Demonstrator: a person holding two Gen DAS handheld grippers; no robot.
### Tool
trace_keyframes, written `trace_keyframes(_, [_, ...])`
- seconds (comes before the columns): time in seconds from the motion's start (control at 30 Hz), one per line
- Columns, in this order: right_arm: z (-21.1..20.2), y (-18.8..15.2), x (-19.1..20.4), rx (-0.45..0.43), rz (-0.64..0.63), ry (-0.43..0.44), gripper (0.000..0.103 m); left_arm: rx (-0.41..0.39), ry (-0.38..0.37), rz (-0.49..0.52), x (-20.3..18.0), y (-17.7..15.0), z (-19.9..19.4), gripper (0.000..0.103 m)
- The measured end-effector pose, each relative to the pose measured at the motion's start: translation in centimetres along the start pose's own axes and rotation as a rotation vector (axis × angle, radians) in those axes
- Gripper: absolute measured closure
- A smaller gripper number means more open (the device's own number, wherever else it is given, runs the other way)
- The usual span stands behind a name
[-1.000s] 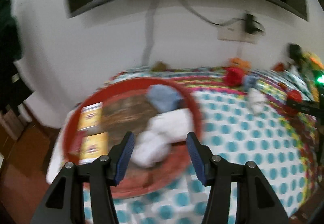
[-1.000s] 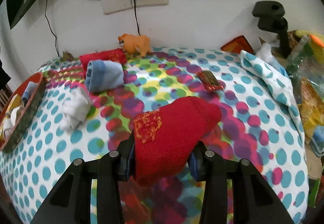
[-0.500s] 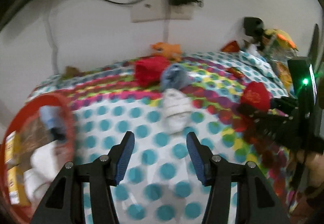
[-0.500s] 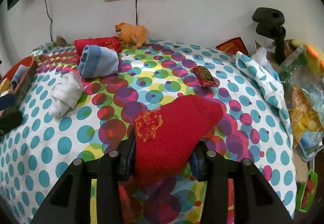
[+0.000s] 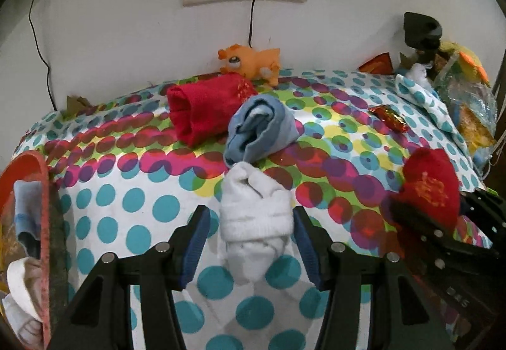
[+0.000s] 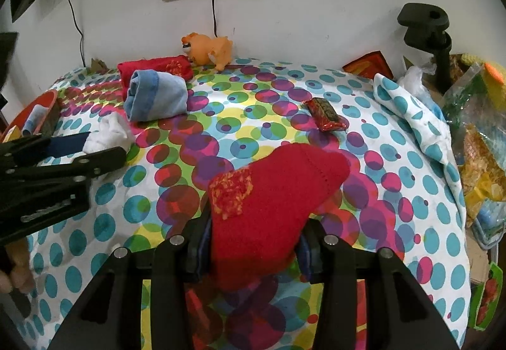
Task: Organize objects
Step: 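Grasp the white sock on the bed cover with the left gripper, then carry the white sock over the red tray with the left gripper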
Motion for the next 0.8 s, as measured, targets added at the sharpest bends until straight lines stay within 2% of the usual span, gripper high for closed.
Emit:
trace_keyframes(0.23, [0.0,0.0,0.0,0.001,0.006,0.005,0.060,-0.014,-0.017,-0.019,0.2,-0.5,0.9,0.048])
trace_keyframes(0.3, [0.1,0.0,0.0,0.001,0.006,0.005,0.060,-0.016,-0.044,-0.028,0.2,-0.4,0.9,0.050])
trace_keyframes(0.33, [0.1,0.0,0.0,0.001,0.005,0.005,0.060,-0.017,-0.041,-0.029,0.2,-0.4,0.9,0.060])
trace_keyframes(0.37, [0.1,0.0,0.0,0.001,0.006,0.004,0.060,-0.021,-0.040,-0.029,0.2,-0.4,0.8,0.064])
trace_keyframes(0.47, [0.1,0.0,0.0,0.000,0.006,0.004,0.060,-0.025,-0.027,-0.026,0.2,-0.3,0.6,0.067])
trace_keyframes(0.73, [0.1,0.0,0.1,0.002,0.004,0.000,0.060,-0.089,-0.018,-0.018,0.2,-0.1,-0.7,0.068])
trace_keyframes(0.8, [0.1,0.0,0.1,0.002,0.002,-0.002,0.060,-0.082,-0.016,-0.013,0.2,-0.1,-0.6,0.068])
Point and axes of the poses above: each gripper's, at about its wrist camera, not at the fingertips, and z roughly the way its jaws point, x to its left, y to its top, the point moved 5 cm from there along z, roughly the way its jaws point, and after that the axes turned 9 degrees about z, right-handed, at the moved point
